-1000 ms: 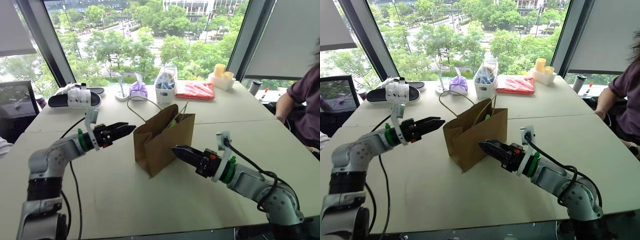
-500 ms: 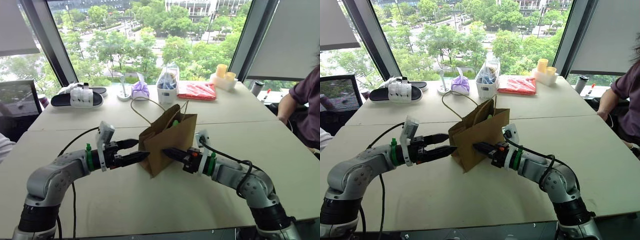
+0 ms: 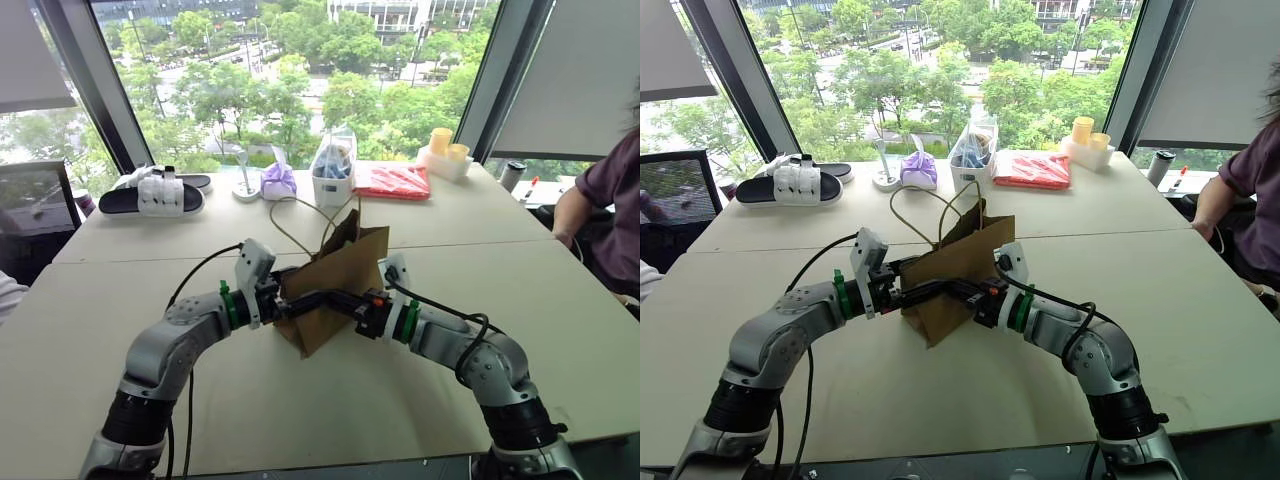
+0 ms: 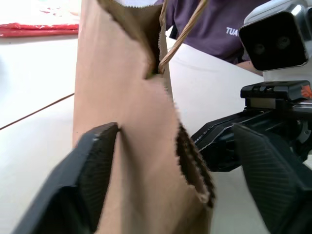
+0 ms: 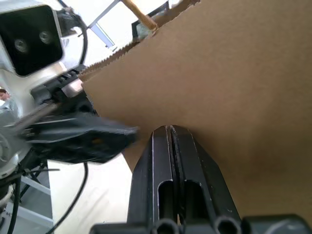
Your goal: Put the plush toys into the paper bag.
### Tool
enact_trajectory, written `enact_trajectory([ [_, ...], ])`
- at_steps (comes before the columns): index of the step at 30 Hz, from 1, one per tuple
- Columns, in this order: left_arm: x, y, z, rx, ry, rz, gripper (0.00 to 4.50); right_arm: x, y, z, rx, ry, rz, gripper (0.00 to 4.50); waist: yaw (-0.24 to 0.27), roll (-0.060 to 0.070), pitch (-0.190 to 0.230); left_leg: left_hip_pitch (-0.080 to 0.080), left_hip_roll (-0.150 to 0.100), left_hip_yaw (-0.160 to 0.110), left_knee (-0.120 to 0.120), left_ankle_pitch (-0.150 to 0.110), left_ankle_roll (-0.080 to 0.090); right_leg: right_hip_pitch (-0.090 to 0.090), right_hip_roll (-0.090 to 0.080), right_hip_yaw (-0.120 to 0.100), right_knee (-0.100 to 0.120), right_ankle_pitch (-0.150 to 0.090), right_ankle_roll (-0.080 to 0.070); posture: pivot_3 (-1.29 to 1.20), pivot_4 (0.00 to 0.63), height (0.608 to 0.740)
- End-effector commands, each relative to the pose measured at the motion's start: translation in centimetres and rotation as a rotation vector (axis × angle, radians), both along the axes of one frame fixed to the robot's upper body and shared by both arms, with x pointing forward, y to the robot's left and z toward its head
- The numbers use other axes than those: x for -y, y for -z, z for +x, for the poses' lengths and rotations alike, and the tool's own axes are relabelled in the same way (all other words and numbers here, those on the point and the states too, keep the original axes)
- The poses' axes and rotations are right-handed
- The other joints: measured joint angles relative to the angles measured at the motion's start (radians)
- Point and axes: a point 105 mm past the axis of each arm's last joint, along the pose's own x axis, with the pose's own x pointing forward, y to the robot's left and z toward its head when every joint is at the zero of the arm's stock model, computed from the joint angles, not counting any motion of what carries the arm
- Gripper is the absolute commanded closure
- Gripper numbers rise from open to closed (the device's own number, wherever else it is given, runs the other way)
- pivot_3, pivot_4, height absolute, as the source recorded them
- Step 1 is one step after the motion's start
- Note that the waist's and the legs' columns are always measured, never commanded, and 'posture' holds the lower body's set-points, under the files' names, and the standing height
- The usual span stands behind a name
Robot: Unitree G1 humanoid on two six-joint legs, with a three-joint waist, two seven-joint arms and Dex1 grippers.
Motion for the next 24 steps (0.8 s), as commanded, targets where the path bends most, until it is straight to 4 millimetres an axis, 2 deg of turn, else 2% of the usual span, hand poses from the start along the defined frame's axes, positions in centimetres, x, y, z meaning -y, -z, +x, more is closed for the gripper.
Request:
enact_trajectory([
  [1,0.3,-0.9,-0.1,0.052,0.029,0.006,2.61,0.6,-2.1,-0.4,0.059,0.009,0.060,4.50,0.001,0.000,0.000,0.000,0.000,0.000,0.000,0.000,0.000,0.000,0.000,0.000,0.000,0.000,0.000,0.00,0.150,0.740],
  [3,0.4,-1.2,0.1,0.057,0.033,0.002,3.57,1.0,-4.2,-1.8,0.051,-0.048,0.206,4.50,0.003,0.000,0.000,0.000,0.000,0.000,0.000,0.000,0.000,0.000,0.000,0.000,0.000,0.000,0.000,0.00,0.150,0.740],
  [5,0.3,-1.5,0.2,0.062,0.036,-0.002,4.47,1.7,-4.8,-3.4,0.035,-0.096,0.266,4.50,0.005,0.000,0.000,-0.001,0.000,-0.001,0.000,0.000,0.000,0.000,0.000,0.000,0.000,0.000,0.000,0.00,0.150,0.740],
  [8,0.2,-1.8,0.4,0.067,0.039,-0.001,4.47,2.4,-4.1,-4.9,-0.002,-0.115,0.248,4.50,0.003,0.000,0.000,0.000,0.000,-0.001,0.000,0.000,0.000,0.001,0.000,0.000,-0.001,0.000,0.000,0.00,0.150,0.740],
  [10,0.4,-2.1,0.5,0.084,0.066,0.002,4.47,3.0,-2.9,-5.9,-0.038,-0.113,0.207,4.50,0.003,0.000,0.000,0.000,0.000,-0.001,0.000,0.000,0.001,0.002,0.000,0.000,-0.002,0.000,0.000,0.00,0.150,0.740],
  [13,0.8,-2.8,0.6,0.118,0.111,0.004,4.47,3.6,-2.1,-6.3,-0.064,-0.097,0.188,4.50,0.000,0.000,0.000,0.000,0.000,0.000,0.001,0.000,0.001,0.002,0.000,-0.001,-0.002,0.000,0.000,0.00,0.150,0.740],
  [16,1.8,-4.8,0.0,0.164,0.314,-0.005,4.47,5.6,-0.9,-6.0,-0.107,-0.002,0.199,4.50,0.004,0.000,0.000,0.000,0.000,0.002,0.001,0.000,0.001,0.003,0.000,-0.002,-0.002,0.000,0.000,0.00,0.150,0.740],
  [18,2.1,-5.1,0.2,0.192,0.414,0.040,4.47,6.3,-0.1,-6.5,-0.135,0.027,0.194,4.50,0.007,0.000,0.000,0.000,0.000,0.002,0.002,0.000,0.001,0.004,0.001,-0.003,-0.002,0.000,0.000,0.00,0.150,0.740],
  [20,2.4,-4.9,1.3,0.199,0.483,0.092,4.47,6.4,0.7,-7.4,-0.167,0.023,0.192,4.50,0.009,0.000,0.000,0.000,0.000,0.002,0.002,0.000,0.001,0.005,0.000,-0.003,-0.003,0.000,0.000,0.00,0.150,0.740],
  [24,3.3,-3.1,4.2,0.233,0.543,0.232,4.47,6.0,1.6,-8.7,-0.198,0.025,0.179,4.50,0.013,0.000,0.000,0.001,-0.001,0.003,0.002,-0.001,0.001,0.005,0.000,-0.003,-0.003,0.000,0.000,0.00,0.150,0.740],
])
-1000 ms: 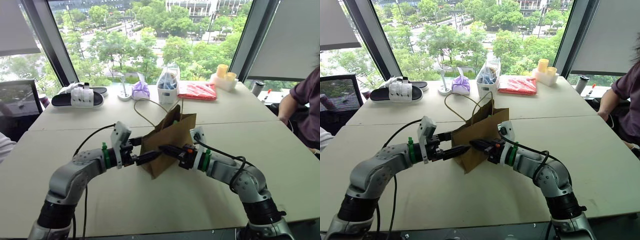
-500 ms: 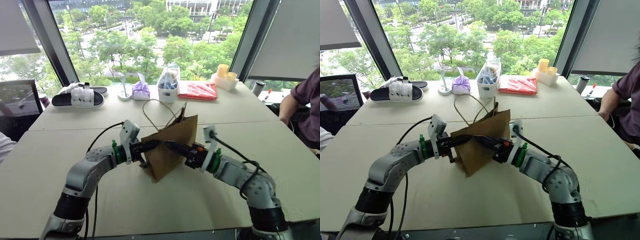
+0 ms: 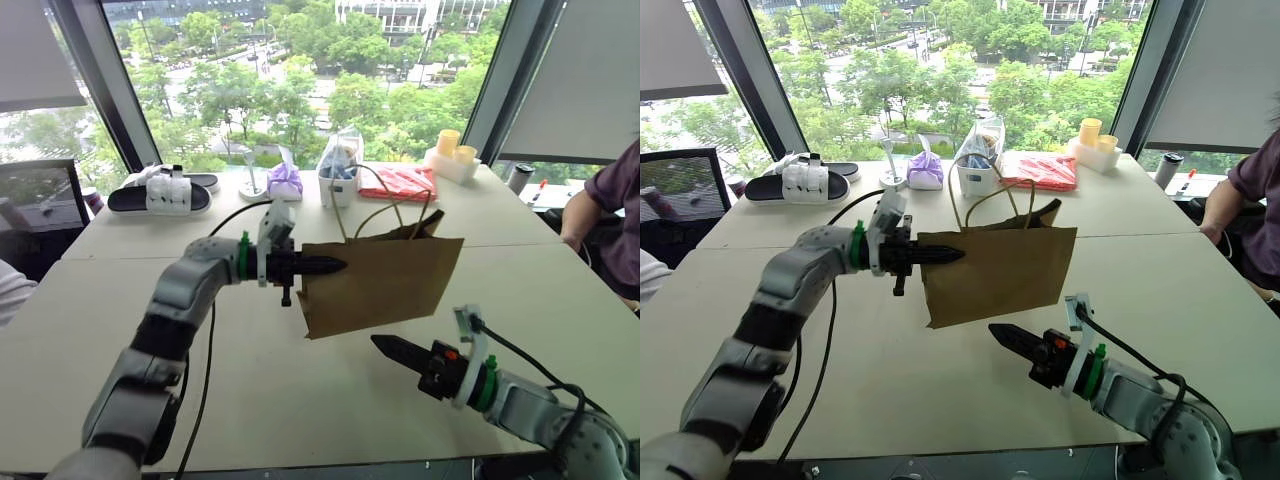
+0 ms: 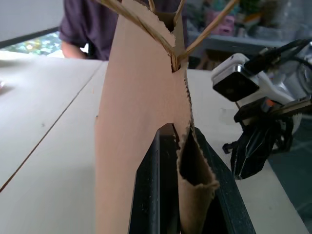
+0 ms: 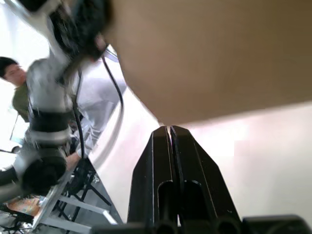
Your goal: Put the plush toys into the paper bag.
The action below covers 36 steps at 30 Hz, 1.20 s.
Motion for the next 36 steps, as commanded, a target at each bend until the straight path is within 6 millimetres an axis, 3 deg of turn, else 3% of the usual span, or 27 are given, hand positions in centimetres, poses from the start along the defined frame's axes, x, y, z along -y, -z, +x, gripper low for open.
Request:
enact_trajectory([
  [1,0.6,1.7,1.4,0.066,0.055,0.104,4.47,-0.9,-1.4,-1.0,0.066,-0.024,0.022,4.50,-0.003,0.000,0.000,0.000,0.000,0.000,0.000,0.000,0.000,0.000,0.000,0.000,0.000,0.000,0.000,0.00,0.150,0.740],
  [6,1.5,2.6,2.5,0.077,0.080,0.158,4.47,-0.9,-1.4,-1.5,0.070,0.057,0.033,4.50,-0.009,-0.001,0.001,-0.001,0.000,-0.001,0.000,0.000,0.001,0.000,0.000,-0.001,0.000,0.000,0.001,0.00,0.150,0.740],
  [7,1.6,2.6,2.7,0.056,0.078,0.162,4.06,-0.8,-1.4,-1.4,0.071,0.085,0.044,4.50,-0.010,-0.002,0.001,-0.001,0.000,-0.001,0.000,0.000,0.001,0.000,0.000,-0.001,0.000,-0.001,0.001,0.00,0.150,0.740],
  [8,1.6,2.4,2.8,0.047,0.072,0.158,3.93,-0.7,-1.5,-1.3,0.071,0.106,0.052,4.50,-0.010,-0.002,0.001,-0.001,0.000,-0.001,0.000,-0.001,0.001,0.000,0.000,-0.001,0.000,-0.001,0.001,0.00,0.150,0.740],
  [10,1.7,1.8,3.2,0.036,0.055,0.140,3.20,-0.5,-1.5,-1.3,0.076,0.122,0.049,4.50,-0.011,-0.002,0.001,-0.001,0.000,-0.001,0.001,-0.001,0.001,0.000,0.000,-0.001,0.000,-0.001,0.002,0.00,0.150,0.740],
  [16,1.3,1.4,4.2,0.112,-0.031,0.145,0.22,-0.2,-1.7,-0.4,0.095,0.130,0.037,4.50,-0.014,-0.002,0.001,0.000,0.000,-0.002,0.001,-0.001,0.001,0.000,0.000,-0.001,0.002,-0.001,0.002,0.00,0.150,0.740],
  [17,1.1,1.4,4.5,0.126,-0.059,0.149,0.04,-0.1,-1.9,-0.1,0.101,0.137,0.048,4.50,-0.015,-0.002,0.001,0.000,0.000,-0.002,0.001,-0.001,0.001,0.000,0.000,-0.001,0.002,-0.001,0.002,0.00,0.150,0.740],
  [21,-0.3,0.7,5.4,0.132,-0.149,0.113,0.04,0.0,-2.2,0.6,0.108,0.130,0.053,4.50,-0.014,-0.002,0.001,0.000,0.000,-0.002,0.001,-0.001,0.001,0.000,0.000,-0.001,0.002,-0.001,0.002,0.00,0.150,0.740],
  [24,-4.0,-1.1,6.6,0.033,-0.311,-0.106,0.04,-0.3,-2.3,1.0,0.121,0.077,0.016,4.50,-0.016,-0.002,0.001,0.000,0.000,-0.002,0.001,-0.001,0.001,-0.001,0.000,0.000,0.003,-0.001,0.002,0.00,0.150,0.740],
  [28,-8.3,-0.3,5.8,-0.095,-0.402,-0.226,0.04,0.7,-2.5,2.7,0.122,0.128,0.039,4.50,-0.033,-0.002,0.001,0.003,0.001,-0.003,0.000,-0.001,0.002,-0.004,0.000,0.000,0.012,-0.001,0.002,0.00,0.150,0.740],
  [31,-11.0,0.5,2.6,-0.144,-0.473,-0.250,0.04,0.7,-2.3,2.8,0.113,0.102,0.031,4.50,-0.039,-0.001,0.001,0.004,0.001,-0.005,-0.001,-0.001,0.002,-0.004,-0.001,0.000,0.014,-0.001,0.002,0.00,0.150,0.740],
  [36,-11.4,2.0,-3.6,-0.199,-0.573,-0.223,0.04,0.8,-1.9,2.6,0.096,0.058,0.010,4.50,-0.030,-0.002,0.000,-0.001,0.004,-0.006,0.000,-0.001,0.002,-0.007,-0.002,0.002,0.014,-0.001,0.001,0.00,0.150,0.740],
])
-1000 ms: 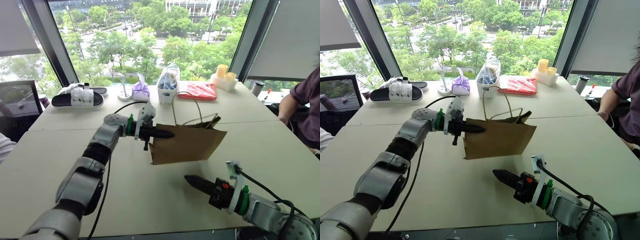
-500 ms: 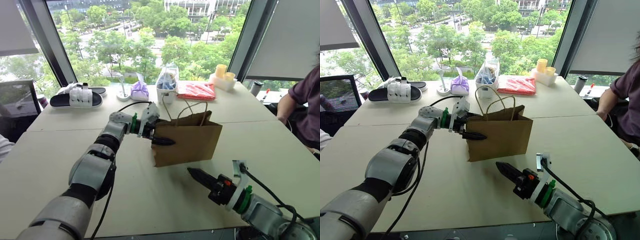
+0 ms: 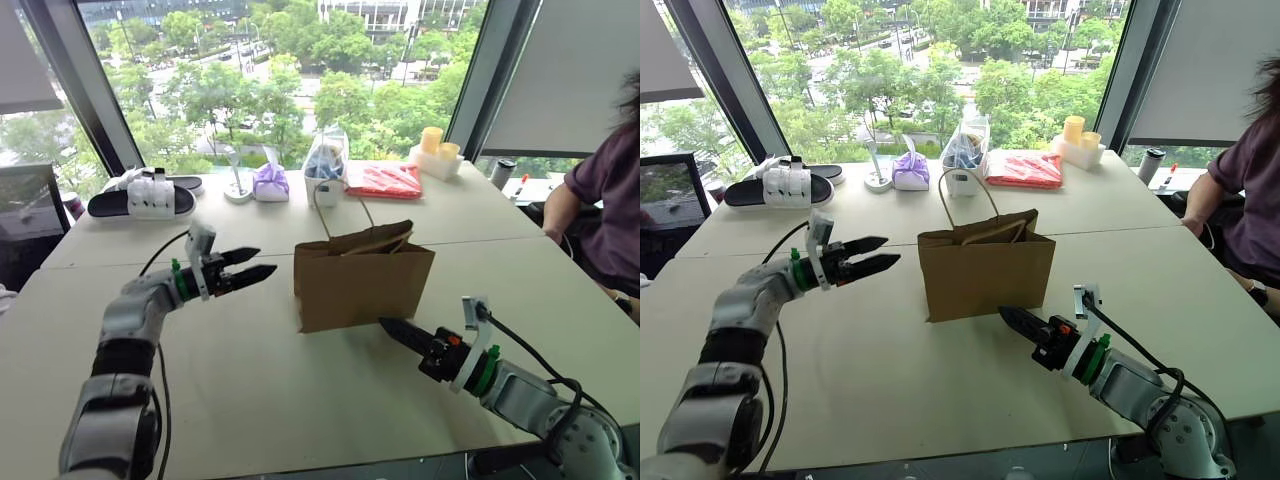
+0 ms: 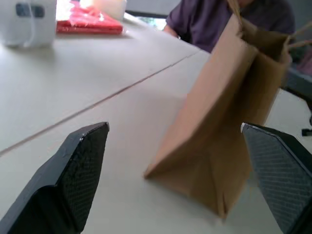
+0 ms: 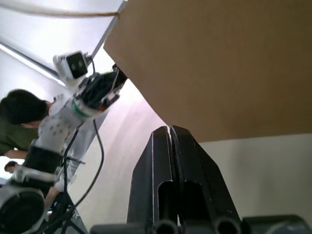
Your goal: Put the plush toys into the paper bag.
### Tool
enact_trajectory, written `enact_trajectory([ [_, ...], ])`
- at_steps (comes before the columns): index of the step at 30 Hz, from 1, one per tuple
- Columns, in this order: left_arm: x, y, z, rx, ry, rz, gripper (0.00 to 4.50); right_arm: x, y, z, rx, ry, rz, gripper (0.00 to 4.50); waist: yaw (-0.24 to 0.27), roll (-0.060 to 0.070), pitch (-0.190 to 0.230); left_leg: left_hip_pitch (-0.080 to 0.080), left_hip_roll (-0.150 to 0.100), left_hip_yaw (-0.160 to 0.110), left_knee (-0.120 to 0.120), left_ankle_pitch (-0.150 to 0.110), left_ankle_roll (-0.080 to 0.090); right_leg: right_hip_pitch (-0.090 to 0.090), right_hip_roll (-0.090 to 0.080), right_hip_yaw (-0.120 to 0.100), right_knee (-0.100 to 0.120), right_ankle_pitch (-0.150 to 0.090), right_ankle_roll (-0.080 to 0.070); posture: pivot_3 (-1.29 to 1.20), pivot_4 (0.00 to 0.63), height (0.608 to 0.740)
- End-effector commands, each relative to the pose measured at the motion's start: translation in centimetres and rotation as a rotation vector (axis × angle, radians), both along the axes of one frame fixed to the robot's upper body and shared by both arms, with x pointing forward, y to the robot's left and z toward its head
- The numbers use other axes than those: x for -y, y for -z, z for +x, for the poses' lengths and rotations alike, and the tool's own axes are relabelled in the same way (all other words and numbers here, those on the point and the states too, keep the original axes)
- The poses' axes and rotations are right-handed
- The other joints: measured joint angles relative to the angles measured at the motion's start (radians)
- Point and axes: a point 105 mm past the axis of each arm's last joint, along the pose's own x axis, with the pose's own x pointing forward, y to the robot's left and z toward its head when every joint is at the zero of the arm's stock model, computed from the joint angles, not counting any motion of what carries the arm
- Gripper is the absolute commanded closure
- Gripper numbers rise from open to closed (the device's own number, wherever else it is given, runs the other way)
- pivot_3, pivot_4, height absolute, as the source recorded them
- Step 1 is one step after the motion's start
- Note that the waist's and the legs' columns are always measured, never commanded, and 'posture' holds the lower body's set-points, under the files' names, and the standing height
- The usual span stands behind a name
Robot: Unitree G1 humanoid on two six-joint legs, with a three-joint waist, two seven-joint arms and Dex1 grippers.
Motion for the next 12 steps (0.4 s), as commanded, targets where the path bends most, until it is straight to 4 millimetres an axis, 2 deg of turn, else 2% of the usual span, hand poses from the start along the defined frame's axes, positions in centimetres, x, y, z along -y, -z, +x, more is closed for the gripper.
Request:
enact_trajectory([
  [1,0.7,-2.8,-4.3,0.060,-0.057,-0.014,0.04,0.0,-0.6,-0.2,0.028,-0.046,-0.020,4.50,0.015,0.000,0.000,0.000,-0.001,0.000,0.000,0.000,0.000,-0.001,0.000,0.000,-0.002,0.000,0.000,0.00,0.150,0.740],
  [4,1.0,-2.1,-7.0,0.020,-0.137,-0.019,0.04,0.3,-0.6,-0.7,0.028,-0.064,-0.053,4.50,0.032,0.000,0.000,0.001,-0.001,0.001,0.000,0.000,0.000,0.001,-0.001,0.001,-0.003,0.000,0.000,0.00,0.150,0.740],
  [7,1.3,-0.9,-8.5,-0.019,-0.228,-0.011,0.04,0.6,-0.6,-1.2,0.030,-0.072,-0.070,4.50,0.047,0.000,0.000,0.003,-0.002,0.001,0.000,0.000,0.000,0.005,-0.001,0.001,-0.005,0.000,0.000,0.00,0.150,0.740],
  [12,0.9,1.4,-9.0,-0.077,-0.386,-0.031,0.04,1.0,0.5,-1.5,0.004,-0.057,-0.101,4.50,0.049,0.001,-0.001,0.008,-0.002,0.002,-0.001,0.000,0.000,0.013,0.001,0.001,-0.012,-0.002,-0.004,0.00,0.150,0.740],
])
